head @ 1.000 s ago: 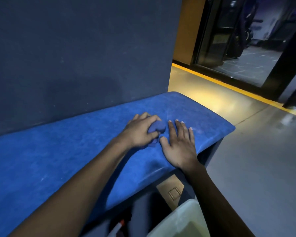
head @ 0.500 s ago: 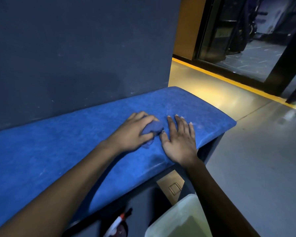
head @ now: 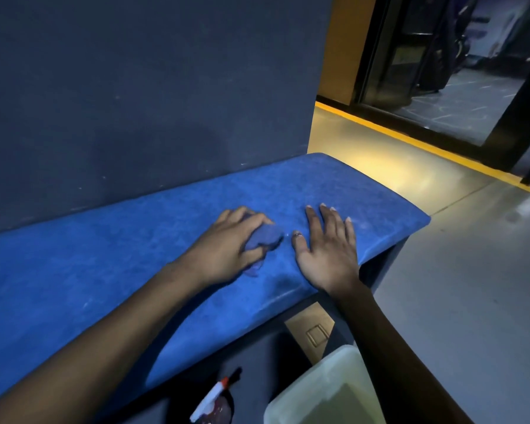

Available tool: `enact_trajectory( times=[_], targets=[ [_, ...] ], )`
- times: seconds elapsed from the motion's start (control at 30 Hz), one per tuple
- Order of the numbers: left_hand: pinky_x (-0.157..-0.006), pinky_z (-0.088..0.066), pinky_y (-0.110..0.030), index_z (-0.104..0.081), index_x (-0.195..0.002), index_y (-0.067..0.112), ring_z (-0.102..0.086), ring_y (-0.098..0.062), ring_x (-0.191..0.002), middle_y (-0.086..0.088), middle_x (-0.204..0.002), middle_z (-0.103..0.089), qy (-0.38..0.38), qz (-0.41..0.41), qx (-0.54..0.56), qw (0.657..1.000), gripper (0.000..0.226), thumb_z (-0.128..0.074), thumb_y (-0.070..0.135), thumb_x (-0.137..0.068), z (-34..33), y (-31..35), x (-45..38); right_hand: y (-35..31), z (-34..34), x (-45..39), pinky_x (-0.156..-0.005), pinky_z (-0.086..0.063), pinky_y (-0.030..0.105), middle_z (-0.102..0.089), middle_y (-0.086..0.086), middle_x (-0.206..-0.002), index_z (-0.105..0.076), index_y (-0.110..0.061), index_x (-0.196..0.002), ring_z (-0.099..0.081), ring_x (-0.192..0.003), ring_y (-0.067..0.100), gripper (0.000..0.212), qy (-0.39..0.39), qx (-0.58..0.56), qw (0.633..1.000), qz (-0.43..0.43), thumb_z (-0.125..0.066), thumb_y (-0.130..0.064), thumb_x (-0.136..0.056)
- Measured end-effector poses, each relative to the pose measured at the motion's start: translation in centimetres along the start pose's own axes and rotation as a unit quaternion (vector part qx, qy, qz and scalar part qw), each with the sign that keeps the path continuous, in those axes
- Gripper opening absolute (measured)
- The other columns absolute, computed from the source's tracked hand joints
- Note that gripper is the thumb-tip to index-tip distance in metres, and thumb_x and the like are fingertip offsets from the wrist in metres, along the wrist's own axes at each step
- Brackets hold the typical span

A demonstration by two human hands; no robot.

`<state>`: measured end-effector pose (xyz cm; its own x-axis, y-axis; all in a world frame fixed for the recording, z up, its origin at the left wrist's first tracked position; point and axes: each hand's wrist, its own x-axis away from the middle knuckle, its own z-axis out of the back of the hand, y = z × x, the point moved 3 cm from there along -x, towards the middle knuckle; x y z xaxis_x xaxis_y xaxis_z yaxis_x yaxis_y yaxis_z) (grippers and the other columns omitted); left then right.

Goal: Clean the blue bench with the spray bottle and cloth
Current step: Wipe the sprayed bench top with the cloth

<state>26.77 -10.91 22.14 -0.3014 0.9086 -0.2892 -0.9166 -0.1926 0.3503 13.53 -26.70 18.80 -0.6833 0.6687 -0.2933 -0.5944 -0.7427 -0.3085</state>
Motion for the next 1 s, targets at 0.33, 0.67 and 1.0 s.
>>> enact_trajectory(
  times=[0.33, 0.67, 1.0],
  targets=[
    [-0.115, -0.035, -0.044, -0.057, -0.138, 0.025, -0.049, -0.033, -0.131, -0.009, -0.135, -0.059, 0.031, 0.101, -0.014, 0.994, 0.041, -0.060, 0.040, -0.100, -1.3, -0.8, -8.6, 0.0, -0.3, -0.1, -0.126, 0.008, 0.044, -0.012, 0.002, -0.169, -0.019, -0.025, -0.159, 0.000, -0.156, 0.018, 0.068, 0.001, 0.004, 1.000, -0.006, -0.026, -0.056, -0.099],
    [-0.111, -0.039, -0.043, -0.063, -0.128, 0.021, -0.053, -0.032, -0.125, -0.008, -0.127, -0.065, 0.043, 0.098, -0.014, 0.994, 0.031, -0.062, 0.030, -0.098, 1.8, -4.9, -4.4, -0.2, 0.1, 0.2, -0.126, 0.008, 0.045, -0.012, 0.003, -0.169, -0.017, -0.024, -0.160, 0.000, -0.156, 0.019, 0.066, -0.011, 0.007, 1.000, -0.005, -0.027, -0.053, -0.101],
    [-0.109, -0.040, -0.033, -0.063, -0.130, 0.019, -0.056, -0.023, -0.120, -0.007, -0.123, -0.066, -0.055, 0.013, 0.007, 0.998, 0.038, -0.071, 0.032, -0.095, 2.4, -2.6, -2.9, -0.4, 0.4, 0.1, -0.126, 0.008, 0.045, -0.010, 0.004, -0.169, -0.014, -0.024, -0.160, 0.002, -0.156, 0.019, 0.066, -0.037, 0.020, 0.999, -0.009, -0.024, -0.053, -0.102]
  ],
)
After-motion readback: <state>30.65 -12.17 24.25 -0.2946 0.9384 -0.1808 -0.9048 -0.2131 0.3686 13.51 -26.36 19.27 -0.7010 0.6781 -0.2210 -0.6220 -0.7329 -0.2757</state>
